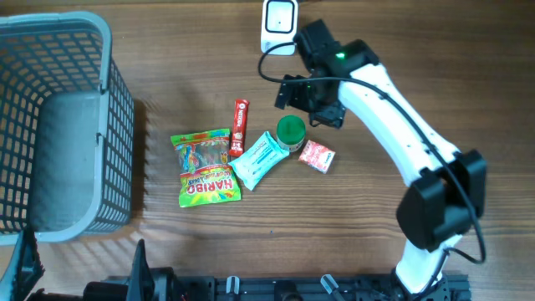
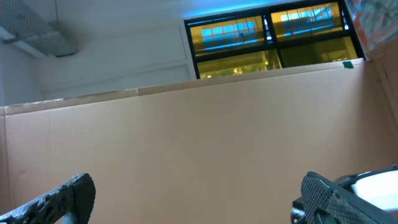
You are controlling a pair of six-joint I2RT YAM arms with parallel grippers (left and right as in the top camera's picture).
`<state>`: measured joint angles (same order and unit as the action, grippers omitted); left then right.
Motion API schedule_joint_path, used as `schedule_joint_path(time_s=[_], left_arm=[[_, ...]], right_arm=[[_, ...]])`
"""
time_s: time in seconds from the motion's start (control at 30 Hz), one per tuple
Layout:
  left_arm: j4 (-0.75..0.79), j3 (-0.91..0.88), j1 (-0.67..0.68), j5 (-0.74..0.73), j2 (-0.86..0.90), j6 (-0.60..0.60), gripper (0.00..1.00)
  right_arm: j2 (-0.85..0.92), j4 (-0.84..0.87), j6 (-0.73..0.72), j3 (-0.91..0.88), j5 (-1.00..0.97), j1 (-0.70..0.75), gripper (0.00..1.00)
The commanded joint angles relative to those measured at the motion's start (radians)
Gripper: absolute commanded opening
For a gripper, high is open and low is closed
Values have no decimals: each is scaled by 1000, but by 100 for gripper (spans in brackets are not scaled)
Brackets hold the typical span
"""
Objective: Scan the item barcode
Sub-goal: 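Move the right gripper over the green-lidded jar and grasp it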
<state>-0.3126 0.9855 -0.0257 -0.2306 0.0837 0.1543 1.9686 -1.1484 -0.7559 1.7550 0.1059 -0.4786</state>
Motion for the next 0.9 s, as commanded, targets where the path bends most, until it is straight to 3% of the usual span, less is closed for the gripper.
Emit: schedule_joint_path(time_s=[0.0,0.43,0.7,0.87], left_arm=[[-9,-6,-5,3,-14,-14,100],[-20,-8,-5,3,-31,-13,100],[-19,-8,-5,3,-70,-13,100],[-20,-8,-5,3,-70,-13,100]], right_arm=[[97,-19,-9,23,-28,-7,99],[218,29,129,19,46,-60,100],[332,43,127,19,43,-84,99],[338,45,98,19,43,-83,92]])
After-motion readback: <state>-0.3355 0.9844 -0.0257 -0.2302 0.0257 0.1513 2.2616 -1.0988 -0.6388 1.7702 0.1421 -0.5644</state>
